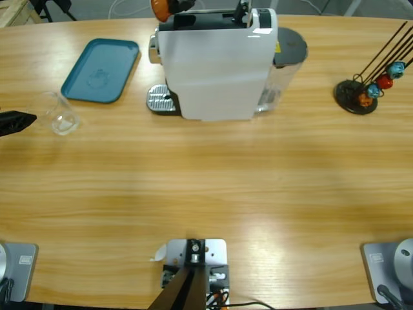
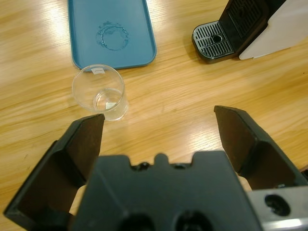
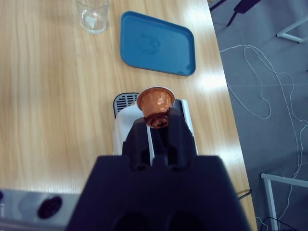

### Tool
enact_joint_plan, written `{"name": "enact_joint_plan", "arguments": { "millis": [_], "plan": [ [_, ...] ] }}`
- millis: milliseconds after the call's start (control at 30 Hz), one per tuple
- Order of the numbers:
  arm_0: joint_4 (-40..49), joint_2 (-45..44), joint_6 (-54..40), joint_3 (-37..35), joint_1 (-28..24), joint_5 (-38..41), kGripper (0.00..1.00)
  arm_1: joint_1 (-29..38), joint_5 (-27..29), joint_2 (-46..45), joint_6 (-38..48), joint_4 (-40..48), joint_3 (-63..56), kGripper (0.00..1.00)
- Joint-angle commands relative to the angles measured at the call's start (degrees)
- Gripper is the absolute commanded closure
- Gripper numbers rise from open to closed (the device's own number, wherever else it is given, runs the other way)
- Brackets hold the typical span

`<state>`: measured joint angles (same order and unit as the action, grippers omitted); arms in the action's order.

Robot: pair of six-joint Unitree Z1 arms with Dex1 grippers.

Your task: Pour coffee

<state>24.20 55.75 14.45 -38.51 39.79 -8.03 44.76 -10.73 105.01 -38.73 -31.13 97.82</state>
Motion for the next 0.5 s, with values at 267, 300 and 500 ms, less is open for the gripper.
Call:
{"name": "enact_joint_plan", "arguments": {
  "millis": [267,300,500],
  "plan": [
    [-0.39,1.03,-0.06,1.68,0.38,0.29,0.013,-0.64,4.84,4.1,-0.73,0.54,-0.09,1.0],
    [-0.39,1.03,-0.04,1.68,0.38,0.29,0.013,-0.64,4.84,4.15,-0.73,0.54,-0.05,1.0],
    [-0.39,1.0,-0.04,1.68,0.38,0.29,0.013,-0.64,4.79,4.73,-0.42,0.54,0.0,1.0]
  ]
}}
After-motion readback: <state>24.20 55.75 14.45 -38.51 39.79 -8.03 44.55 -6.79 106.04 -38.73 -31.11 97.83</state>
